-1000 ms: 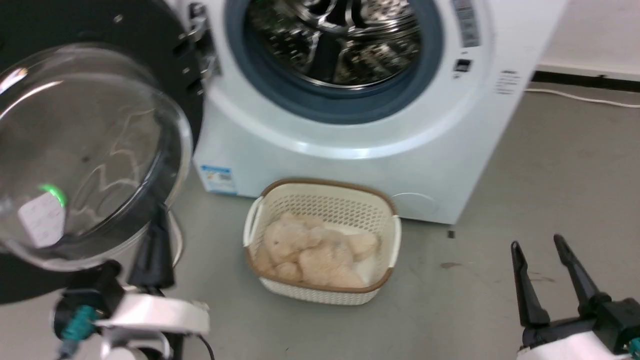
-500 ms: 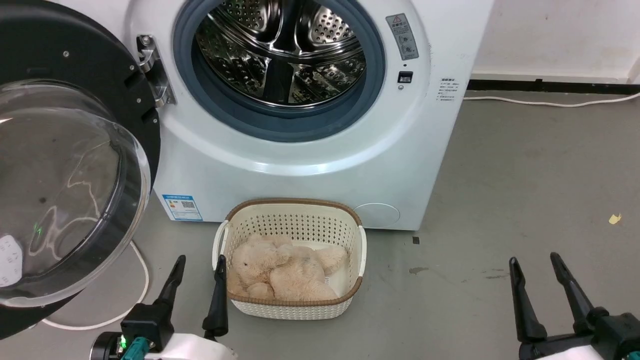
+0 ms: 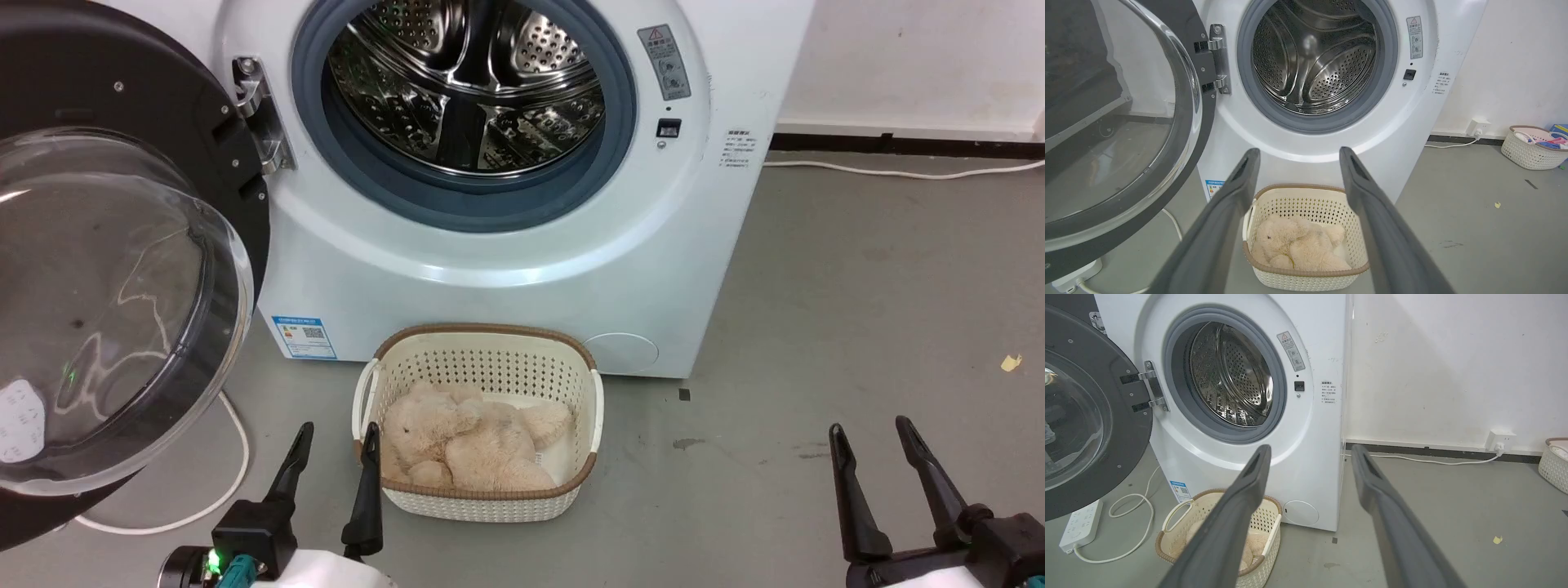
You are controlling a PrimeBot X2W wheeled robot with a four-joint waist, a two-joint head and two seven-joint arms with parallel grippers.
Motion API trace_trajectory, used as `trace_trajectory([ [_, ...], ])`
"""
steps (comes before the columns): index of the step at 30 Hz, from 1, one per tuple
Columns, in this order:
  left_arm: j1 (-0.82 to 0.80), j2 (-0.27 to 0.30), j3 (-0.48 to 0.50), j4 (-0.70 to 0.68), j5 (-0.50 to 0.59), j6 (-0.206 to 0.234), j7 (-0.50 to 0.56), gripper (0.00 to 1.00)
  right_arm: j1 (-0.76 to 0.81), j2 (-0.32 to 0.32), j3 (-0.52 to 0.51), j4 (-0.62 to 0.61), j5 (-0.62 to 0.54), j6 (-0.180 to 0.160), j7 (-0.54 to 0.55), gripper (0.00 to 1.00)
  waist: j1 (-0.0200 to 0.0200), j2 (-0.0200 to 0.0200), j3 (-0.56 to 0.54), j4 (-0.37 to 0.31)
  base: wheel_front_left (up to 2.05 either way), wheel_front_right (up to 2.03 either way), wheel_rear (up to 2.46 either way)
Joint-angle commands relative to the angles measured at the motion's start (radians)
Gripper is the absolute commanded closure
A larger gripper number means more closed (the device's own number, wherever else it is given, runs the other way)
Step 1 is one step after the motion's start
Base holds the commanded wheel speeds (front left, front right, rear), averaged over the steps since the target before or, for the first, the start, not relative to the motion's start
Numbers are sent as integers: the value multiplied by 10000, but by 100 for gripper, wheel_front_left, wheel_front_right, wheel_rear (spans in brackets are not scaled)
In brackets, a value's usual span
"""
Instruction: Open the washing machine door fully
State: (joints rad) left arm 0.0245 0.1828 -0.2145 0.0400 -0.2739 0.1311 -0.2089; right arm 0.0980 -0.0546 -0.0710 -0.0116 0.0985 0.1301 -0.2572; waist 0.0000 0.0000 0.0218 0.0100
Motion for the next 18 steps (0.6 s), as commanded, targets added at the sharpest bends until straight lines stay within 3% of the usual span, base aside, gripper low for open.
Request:
trace_trajectory([
  [1,65,21,-14,-13,29,60,3,0,37,43,2,23,43,6,-45,0,0,0,24,16,0,0,0],
  [2,65,23,-12,-19,18,74,19,0,31,43,2,28,40,6,-45,0,0,0,38,27,0,0,0],
  [3,-1,-3,-5,-6,-4,30,20,100,-1,0,2,8,-2,0,3,100,0,0,35,25,0,0,0],
  [18,-24,-130,201,-40,252,-101,227,100,-95,4,69,16,-95,1,247,100,0,0,11,14,0,0,0],
])
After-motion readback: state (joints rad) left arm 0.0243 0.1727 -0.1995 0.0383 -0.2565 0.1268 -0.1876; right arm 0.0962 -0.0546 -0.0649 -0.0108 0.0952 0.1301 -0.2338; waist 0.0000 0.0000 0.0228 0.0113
